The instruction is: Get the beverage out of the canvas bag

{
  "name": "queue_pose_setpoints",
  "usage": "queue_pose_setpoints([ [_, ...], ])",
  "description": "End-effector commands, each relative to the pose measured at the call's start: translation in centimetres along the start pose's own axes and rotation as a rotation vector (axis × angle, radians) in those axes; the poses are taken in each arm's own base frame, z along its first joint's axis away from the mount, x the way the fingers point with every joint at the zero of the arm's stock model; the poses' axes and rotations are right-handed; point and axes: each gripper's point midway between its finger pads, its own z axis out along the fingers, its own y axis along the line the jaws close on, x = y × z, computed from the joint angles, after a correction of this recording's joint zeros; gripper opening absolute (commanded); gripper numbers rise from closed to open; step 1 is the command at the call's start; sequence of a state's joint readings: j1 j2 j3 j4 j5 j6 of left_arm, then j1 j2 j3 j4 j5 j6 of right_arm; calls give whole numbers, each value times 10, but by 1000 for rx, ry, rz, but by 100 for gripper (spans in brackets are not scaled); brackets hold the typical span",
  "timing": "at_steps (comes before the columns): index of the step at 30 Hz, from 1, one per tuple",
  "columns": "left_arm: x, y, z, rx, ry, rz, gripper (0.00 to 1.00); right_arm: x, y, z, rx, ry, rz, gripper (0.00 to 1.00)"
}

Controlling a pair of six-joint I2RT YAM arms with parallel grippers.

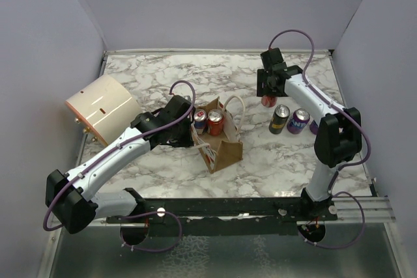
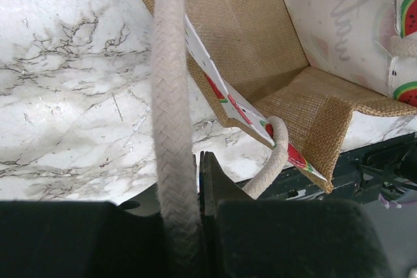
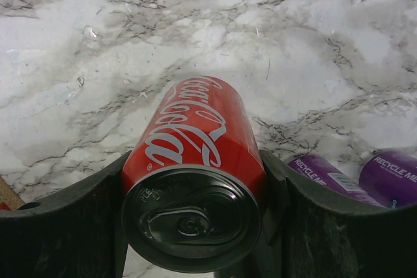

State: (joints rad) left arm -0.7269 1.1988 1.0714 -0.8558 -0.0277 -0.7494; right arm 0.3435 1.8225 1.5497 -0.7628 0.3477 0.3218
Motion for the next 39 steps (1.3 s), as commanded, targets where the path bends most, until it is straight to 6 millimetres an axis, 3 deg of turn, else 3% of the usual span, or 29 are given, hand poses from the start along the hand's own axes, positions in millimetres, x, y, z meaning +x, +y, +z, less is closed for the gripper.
queue_pose_setpoints([
  [1, -6, 0, -8, 2, -27, -4, 10, -1, 2, 9, -67, 11, 62, 2],
  [23, -2, 3, -10, -2, -22, -2, 10, 21, -25, 46, -37, 129, 91, 2],
  [29, -2, 6, -13, -5, -31, -1, 10, 28, -24, 53, -66, 154, 92, 6],
  [32, -2, 7, -14, -9, -31, 0, 10, 33, -21, 56, -83, 179, 84, 12],
  [39, 0, 10, -17, -8, -40, -6, 10, 33, -22, 54, -91, 184, 71, 48],
])
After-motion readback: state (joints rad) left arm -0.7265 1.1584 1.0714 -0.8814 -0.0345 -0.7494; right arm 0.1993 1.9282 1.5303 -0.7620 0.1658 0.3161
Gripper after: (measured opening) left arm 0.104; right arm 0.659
